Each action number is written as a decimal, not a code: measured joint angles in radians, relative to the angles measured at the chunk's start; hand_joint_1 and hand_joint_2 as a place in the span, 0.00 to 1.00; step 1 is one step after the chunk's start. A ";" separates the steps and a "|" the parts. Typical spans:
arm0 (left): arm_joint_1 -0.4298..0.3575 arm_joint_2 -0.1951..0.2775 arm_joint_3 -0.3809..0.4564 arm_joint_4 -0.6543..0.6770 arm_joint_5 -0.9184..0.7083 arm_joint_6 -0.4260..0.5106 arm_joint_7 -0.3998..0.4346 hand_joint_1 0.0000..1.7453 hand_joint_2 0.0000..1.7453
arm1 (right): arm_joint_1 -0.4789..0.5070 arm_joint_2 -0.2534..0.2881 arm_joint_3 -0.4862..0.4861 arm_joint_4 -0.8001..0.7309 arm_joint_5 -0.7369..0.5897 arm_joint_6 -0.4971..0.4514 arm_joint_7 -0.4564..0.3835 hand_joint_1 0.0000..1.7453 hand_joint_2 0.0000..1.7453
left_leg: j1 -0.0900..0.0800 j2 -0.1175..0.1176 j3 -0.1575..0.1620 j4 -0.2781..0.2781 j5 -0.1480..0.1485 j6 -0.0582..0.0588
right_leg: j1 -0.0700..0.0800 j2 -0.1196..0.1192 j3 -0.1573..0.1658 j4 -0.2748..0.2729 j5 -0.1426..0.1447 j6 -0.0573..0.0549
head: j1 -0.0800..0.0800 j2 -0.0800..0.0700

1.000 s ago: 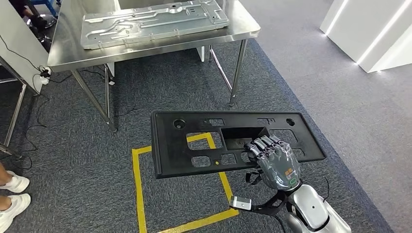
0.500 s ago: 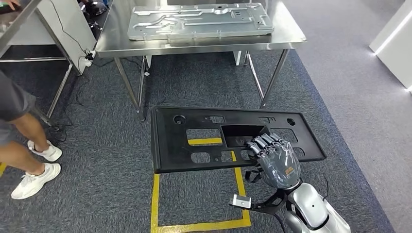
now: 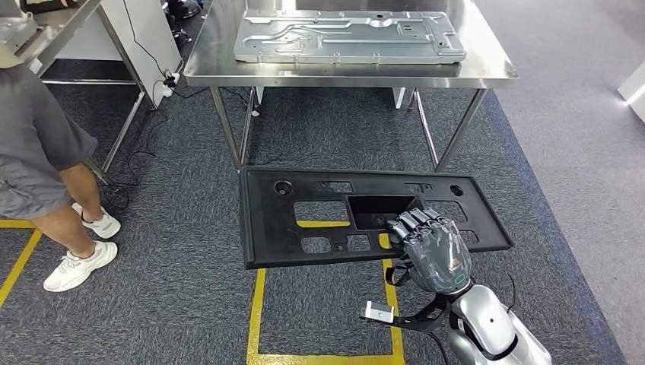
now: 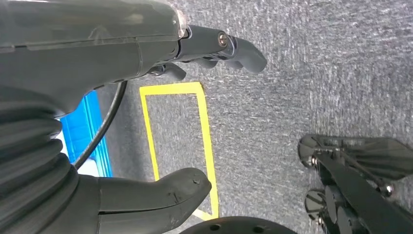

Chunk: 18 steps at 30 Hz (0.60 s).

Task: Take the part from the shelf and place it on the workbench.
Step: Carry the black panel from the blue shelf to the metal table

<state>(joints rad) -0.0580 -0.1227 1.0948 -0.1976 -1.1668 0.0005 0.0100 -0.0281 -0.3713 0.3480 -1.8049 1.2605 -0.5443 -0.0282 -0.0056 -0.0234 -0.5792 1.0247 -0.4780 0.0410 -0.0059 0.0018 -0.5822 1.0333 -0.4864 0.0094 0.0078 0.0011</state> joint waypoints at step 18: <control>0.013 0.004 0.001 -0.001 -0.009 -0.016 -0.017 0.00 1.00 | 0.019 -0.004 -0.037 0.001 0.006 0.004 0.031 1.00 1.00 | 0.011 0.018 -0.002 -0.005 0.001 -0.001 | -0.012 -0.008 0.092 0.001 -0.057 0.022 | 0.000 0.000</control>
<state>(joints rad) -0.0450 -0.1187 1.0959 -0.1984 -1.1762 -0.0154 -0.0073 -0.0092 -0.3751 0.3106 -1.8044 1.2662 -0.5404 0.0029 0.0052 -0.0054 -0.5814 1.0193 -0.4766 0.0400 -0.0175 -0.0063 -0.4906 1.0346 -0.5430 0.0314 0.0078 0.0012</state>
